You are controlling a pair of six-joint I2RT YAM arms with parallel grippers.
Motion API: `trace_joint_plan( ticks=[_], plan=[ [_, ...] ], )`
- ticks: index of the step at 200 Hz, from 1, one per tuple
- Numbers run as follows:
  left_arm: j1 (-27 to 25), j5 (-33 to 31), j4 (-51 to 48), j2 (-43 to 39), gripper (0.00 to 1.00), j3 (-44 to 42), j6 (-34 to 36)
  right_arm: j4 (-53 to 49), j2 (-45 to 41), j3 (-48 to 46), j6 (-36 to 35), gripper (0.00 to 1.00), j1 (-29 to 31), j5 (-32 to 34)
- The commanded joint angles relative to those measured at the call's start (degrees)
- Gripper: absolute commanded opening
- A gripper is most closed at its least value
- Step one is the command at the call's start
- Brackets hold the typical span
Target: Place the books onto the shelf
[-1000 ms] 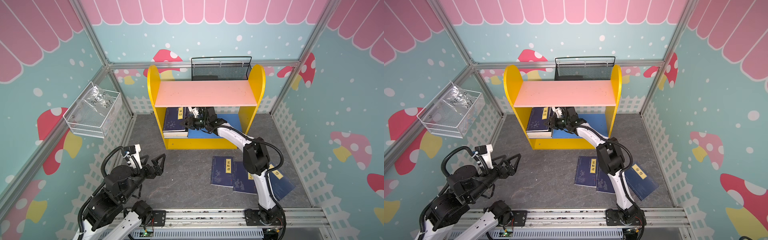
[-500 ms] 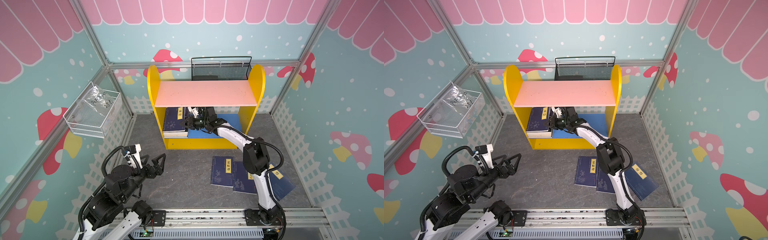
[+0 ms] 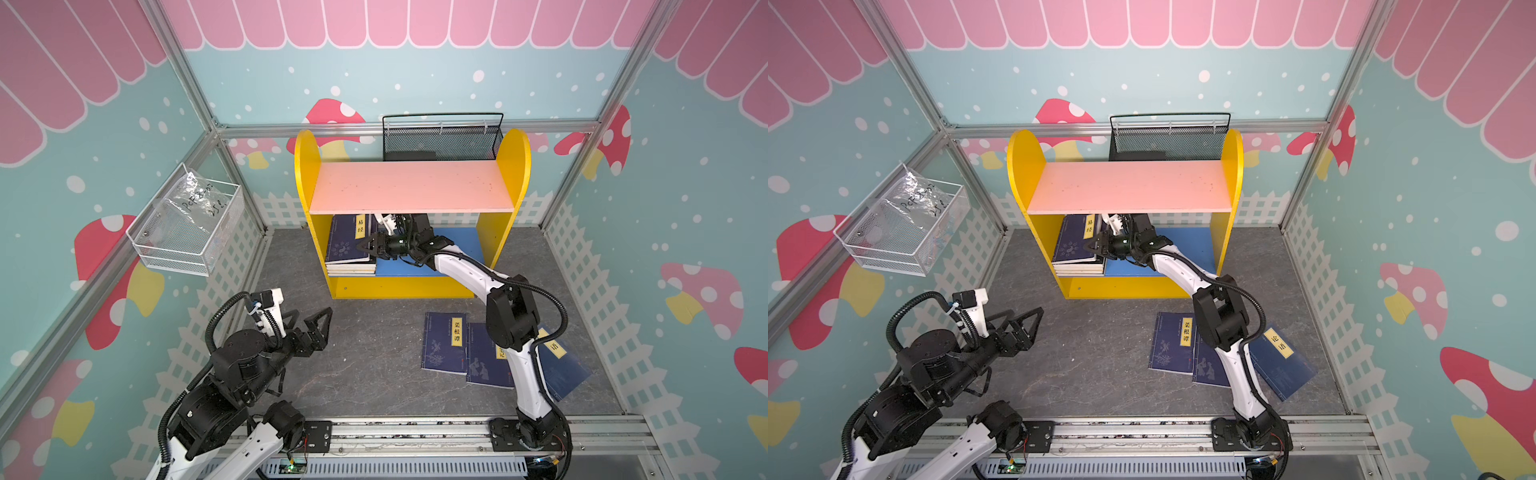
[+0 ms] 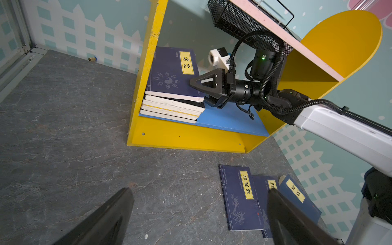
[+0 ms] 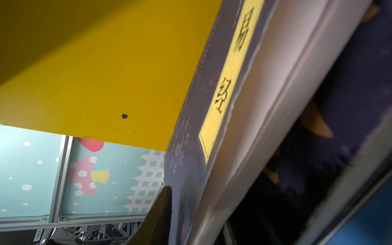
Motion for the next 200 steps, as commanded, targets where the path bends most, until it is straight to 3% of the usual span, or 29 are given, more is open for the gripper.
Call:
trace_joint_plan(
  ticks=[1,200],
  plan=[
    [0.23,0.09,0.29,-0.29,0.99,-0.47,-0.06,2.35,-3.98,2.7,-1.97,0.37,0.65,1.5],
    [0.21,-0.07,0.58,0.03,0.99,-1.28,0.4,-3.9,-8.54,2.86,-6.74,0.51,1.17,10.78]
  ],
)
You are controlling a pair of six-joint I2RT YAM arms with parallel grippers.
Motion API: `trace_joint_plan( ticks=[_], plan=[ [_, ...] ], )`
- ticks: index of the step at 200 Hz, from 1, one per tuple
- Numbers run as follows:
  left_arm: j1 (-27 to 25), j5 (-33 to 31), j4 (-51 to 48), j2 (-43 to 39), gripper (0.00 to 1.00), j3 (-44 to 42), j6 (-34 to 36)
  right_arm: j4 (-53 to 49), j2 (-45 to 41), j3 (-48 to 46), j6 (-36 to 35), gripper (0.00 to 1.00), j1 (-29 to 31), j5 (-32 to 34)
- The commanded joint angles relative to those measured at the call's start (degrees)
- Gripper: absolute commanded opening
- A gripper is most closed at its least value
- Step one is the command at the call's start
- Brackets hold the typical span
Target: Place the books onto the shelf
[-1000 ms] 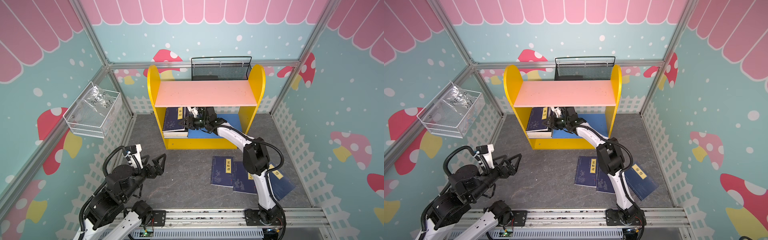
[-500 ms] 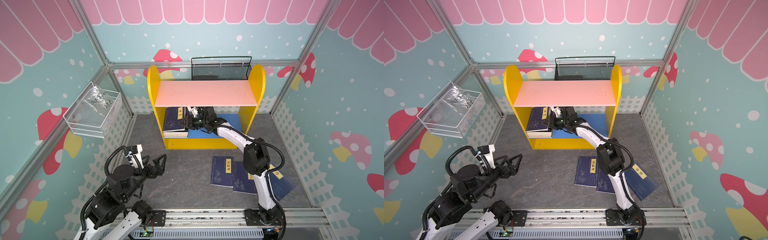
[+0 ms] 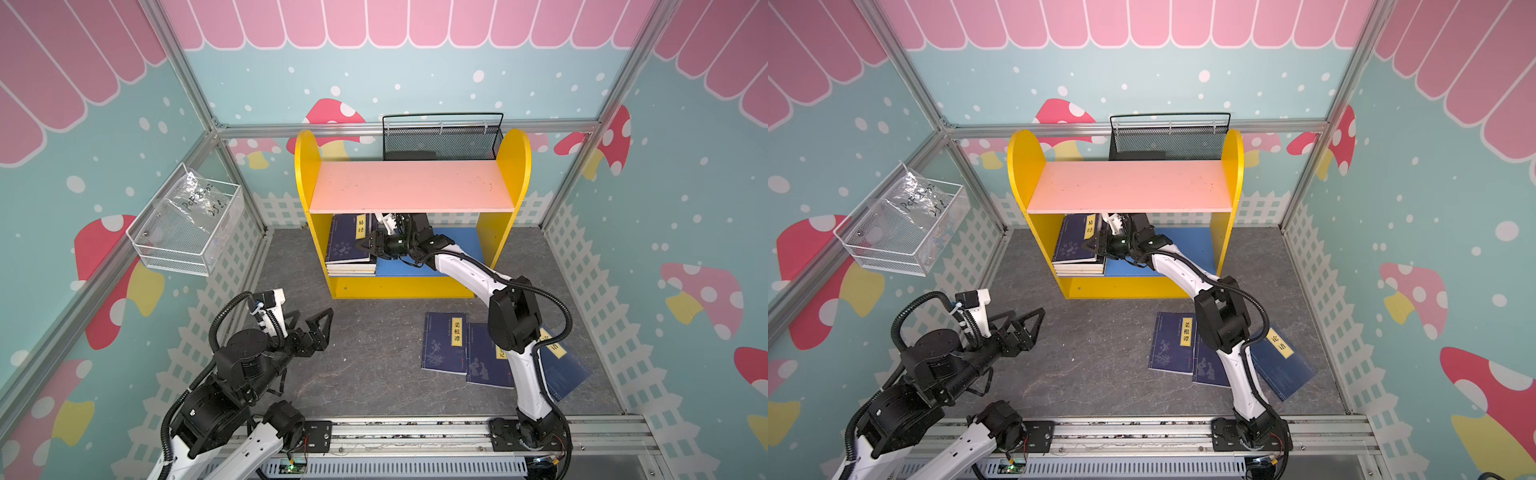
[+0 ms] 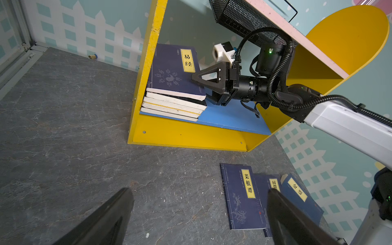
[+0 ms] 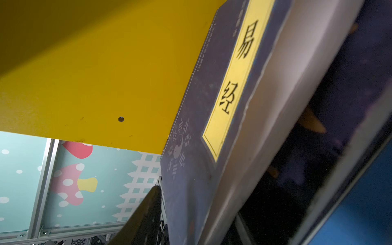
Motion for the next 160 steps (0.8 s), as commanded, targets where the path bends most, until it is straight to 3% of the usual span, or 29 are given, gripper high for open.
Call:
trace_joint_plan(
  ticks=[1,50,93,160],
  plan=[
    [0.21,-0.07,0.31,0.07,0.99,-0.4,0.38,-0.01,-6.77,2.65,-4.08,0.51,0.35,5.54],
    [0.26,-0.18,0.39,-0.01,0.99,-0.23,0.21,-1.92,-9.38,2.67,-7.16,0.6,0.37,7.89],
    [0.24,-0.6,-0.06,-0.23,1.0,0.23,0.21,-1.81,-12.69,1.42,-8.5,0.61,0.33,10.05],
    [0.29,-0.08,0.55,1.65,0.99,0.4,0.44,-1.13,-24.34,-9.17,-11.38,0.62,0.35,16.3]
  ],
)
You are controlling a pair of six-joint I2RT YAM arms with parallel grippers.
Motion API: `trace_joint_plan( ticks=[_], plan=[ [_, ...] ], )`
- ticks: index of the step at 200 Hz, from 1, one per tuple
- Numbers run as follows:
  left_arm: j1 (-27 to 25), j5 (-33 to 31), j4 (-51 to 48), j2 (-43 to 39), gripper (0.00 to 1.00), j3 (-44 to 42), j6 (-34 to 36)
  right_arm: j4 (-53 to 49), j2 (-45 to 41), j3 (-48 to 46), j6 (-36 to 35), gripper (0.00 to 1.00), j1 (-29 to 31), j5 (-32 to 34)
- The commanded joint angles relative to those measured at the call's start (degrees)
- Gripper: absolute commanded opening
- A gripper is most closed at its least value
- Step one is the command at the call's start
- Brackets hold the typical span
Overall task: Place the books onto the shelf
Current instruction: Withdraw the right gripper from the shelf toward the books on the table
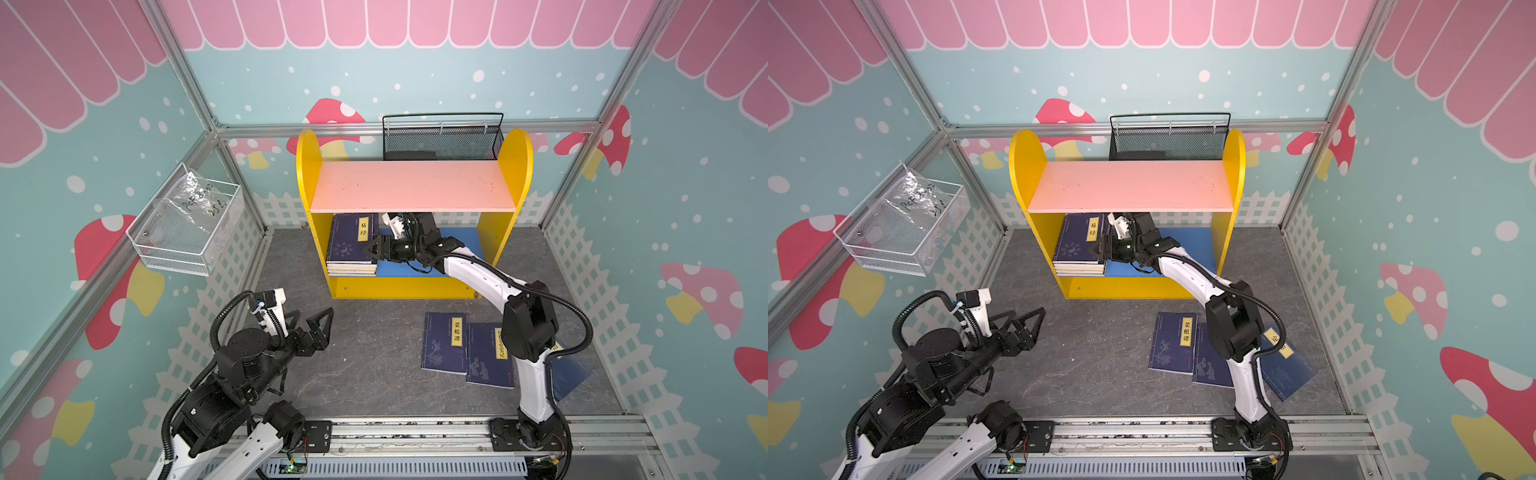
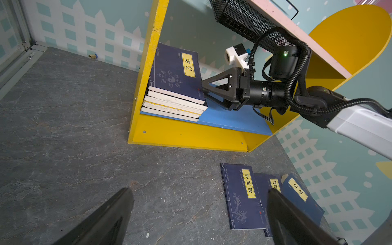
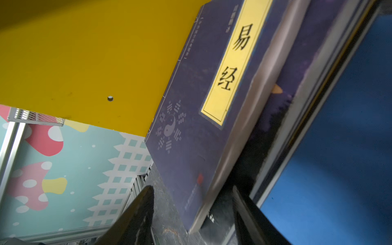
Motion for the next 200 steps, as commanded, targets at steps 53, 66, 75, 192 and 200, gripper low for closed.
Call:
trace_joint_plan(
  ticks=[53,66,75,192,200],
  plan=[
    [0.23,2.56,2.98,2.56,0.99,-0.89,0.21,3.03,-23.57,-10.11,-4.62,0.64,0.29,11.8],
    [0.26,3.25,3.16,3.07,0.99,-1.1,0.21,3.08,-26.4,-14.29,-4.62,0.64,0.26,12.92],
    [0.26,4.05,3.41,3.31,0.99,-1.35,0.21,3.0,-28.74,-17.45,-4.77,0.64,0.27,14.17],
    [-10.29,16.66,29.43,18.85,0.99,-17.35,-15.34,-12.33,-57.81,-57.27,4.98,0.65,0.21,35.51],
    [-11.91,16.57,31.46,21.68,0.99,-17.37,-15.8,-12.87,-58.82,-59.48,5.93,0.64,0.15,35.93]
  ],
)
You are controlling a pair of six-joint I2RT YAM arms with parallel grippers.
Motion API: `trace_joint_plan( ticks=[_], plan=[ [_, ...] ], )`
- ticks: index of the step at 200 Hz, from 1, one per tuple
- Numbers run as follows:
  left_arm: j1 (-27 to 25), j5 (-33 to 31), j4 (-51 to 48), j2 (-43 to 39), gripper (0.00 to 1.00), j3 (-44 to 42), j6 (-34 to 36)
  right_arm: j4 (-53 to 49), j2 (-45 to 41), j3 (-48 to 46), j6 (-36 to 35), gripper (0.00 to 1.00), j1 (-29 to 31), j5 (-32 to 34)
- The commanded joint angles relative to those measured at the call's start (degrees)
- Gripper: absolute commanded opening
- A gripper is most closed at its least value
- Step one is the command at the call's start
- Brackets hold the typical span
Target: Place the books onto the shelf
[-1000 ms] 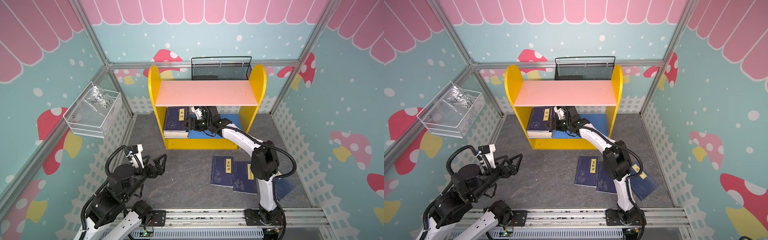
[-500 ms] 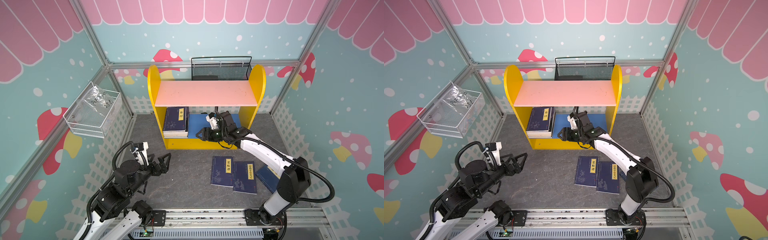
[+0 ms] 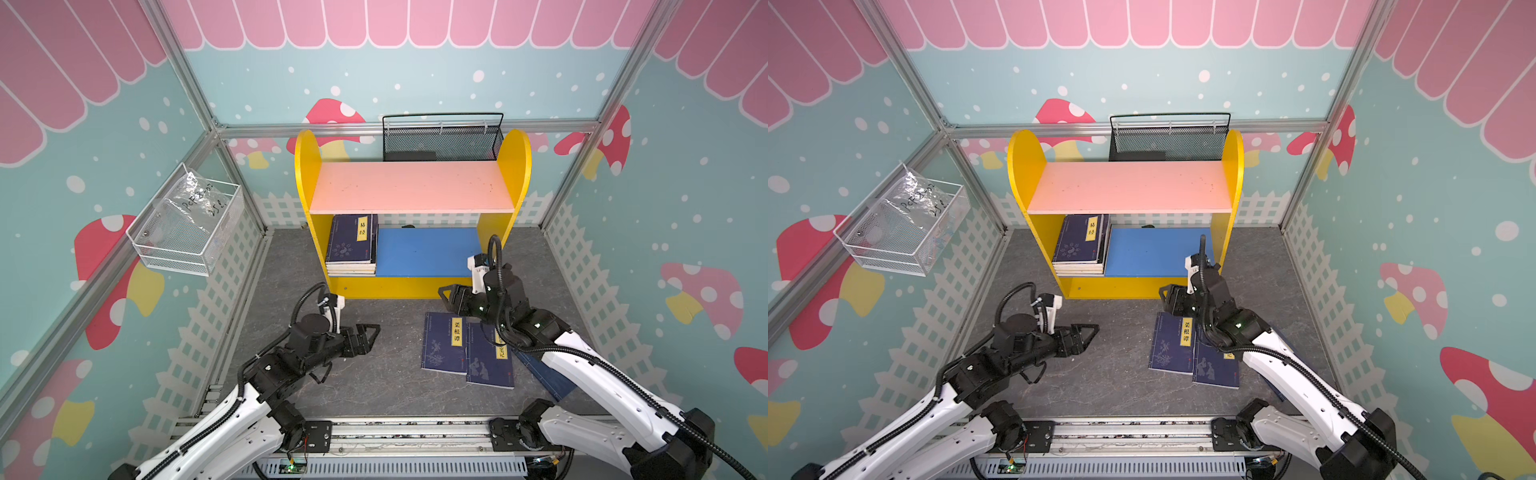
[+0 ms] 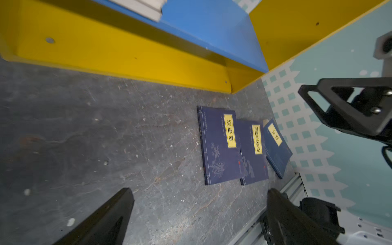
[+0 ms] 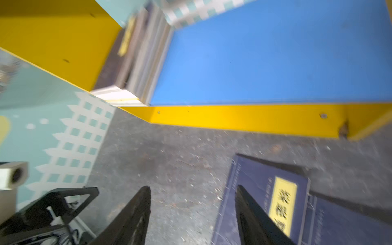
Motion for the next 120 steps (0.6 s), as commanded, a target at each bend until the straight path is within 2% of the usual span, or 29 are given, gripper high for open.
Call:
trace_joint_plan(
  ticks=[1,62,84,120],
  plan=[
    [-4.37,0.46,10.96,5.08,0.99,-0.21,-4.01,-4.8,-2.11,-5.95,4.38,0.65,-0.11,4.1],
    [-12.59,0.72,28.99,29.96,0.99,2.13,-9.12,-4.96,-6.06,-17.6,8.46,0.66,-0.46,7.82],
    [-14.52,0.32,32.42,37.64,0.99,4.69,-10.52,-3.04,-3.75,-20.03,8.07,0.62,-0.74,6.86],
    [-15.42,-0.56,37.32,45.49,0.99,6.5,-14.06,2.77,1.28,-22.52,7.26,0.54,-1.1,4.12]
  ],
)
